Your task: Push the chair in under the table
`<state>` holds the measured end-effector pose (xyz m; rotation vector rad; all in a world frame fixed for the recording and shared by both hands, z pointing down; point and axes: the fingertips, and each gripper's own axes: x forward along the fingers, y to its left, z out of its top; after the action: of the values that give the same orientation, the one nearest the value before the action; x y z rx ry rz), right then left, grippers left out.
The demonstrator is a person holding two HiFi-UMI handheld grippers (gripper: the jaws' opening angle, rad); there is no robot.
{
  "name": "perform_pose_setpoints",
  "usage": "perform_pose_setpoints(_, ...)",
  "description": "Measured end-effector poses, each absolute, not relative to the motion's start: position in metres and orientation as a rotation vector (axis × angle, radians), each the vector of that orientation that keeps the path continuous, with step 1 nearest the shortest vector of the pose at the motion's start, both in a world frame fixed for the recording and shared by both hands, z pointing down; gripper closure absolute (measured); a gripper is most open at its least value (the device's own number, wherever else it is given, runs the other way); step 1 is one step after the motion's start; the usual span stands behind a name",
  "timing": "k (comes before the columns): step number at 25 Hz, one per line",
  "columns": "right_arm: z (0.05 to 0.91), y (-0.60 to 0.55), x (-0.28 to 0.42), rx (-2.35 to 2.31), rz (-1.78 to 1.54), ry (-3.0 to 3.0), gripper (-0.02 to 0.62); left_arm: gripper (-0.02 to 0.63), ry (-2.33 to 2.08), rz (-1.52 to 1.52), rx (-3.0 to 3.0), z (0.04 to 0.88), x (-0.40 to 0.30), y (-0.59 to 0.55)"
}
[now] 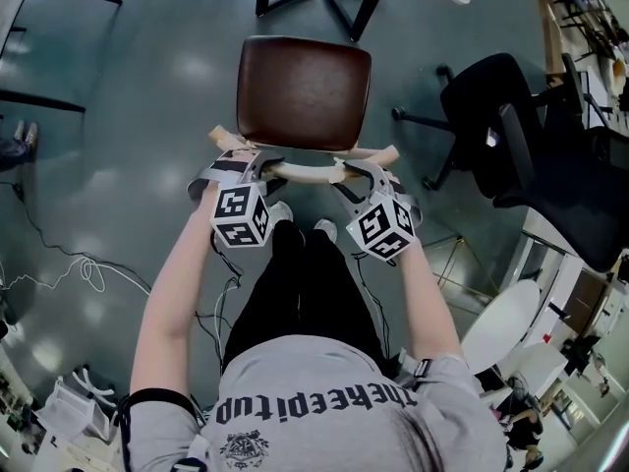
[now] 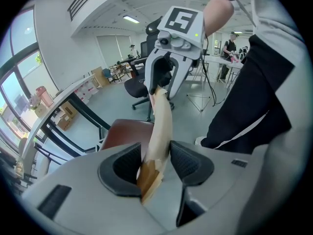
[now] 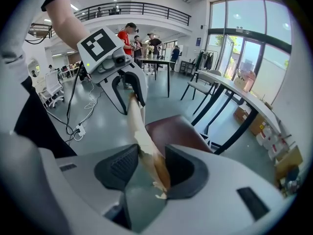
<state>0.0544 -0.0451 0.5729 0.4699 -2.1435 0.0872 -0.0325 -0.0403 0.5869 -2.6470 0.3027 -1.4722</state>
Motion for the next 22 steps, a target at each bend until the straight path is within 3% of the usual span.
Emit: perform_pose_setpoints(22,0.573,-0.103,0.052,0.526,0.096,-2.127,0.414,0.408,0.283,-1.460,-2.640,0.586,-0.035,-0.102)
